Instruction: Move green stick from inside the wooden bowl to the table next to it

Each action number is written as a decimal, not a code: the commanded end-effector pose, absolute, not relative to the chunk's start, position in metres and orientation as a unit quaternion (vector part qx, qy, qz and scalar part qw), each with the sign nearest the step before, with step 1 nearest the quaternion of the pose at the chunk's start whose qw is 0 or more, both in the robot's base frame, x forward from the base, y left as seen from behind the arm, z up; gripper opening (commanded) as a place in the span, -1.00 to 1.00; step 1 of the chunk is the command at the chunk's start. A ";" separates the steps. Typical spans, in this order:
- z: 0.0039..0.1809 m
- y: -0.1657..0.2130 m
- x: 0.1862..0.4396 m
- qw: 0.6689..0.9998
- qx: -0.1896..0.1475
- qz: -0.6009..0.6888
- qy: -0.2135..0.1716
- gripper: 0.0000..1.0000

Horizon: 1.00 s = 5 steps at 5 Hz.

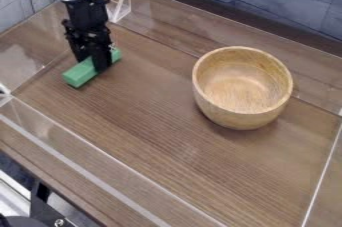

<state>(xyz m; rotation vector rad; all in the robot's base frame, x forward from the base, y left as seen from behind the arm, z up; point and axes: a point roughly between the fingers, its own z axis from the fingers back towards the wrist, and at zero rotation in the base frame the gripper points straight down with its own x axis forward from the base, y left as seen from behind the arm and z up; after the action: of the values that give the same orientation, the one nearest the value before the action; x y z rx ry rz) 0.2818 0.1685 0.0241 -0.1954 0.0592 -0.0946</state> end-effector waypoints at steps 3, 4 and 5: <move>0.040 0.191 0.288 0.997 -0.081 -0.002 -0.008 -1.00; 0.036 0.194 0.290 0.997 -0.081 -0.006 -0.006 -1.00; 0.036 0.192 0.290 0.997 -0.082 -0.013 -0.005 -1.00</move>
<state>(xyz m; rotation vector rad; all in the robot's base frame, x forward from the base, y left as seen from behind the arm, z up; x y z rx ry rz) 0.2855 0.1853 0.0229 -0.1941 0.0263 -0.0272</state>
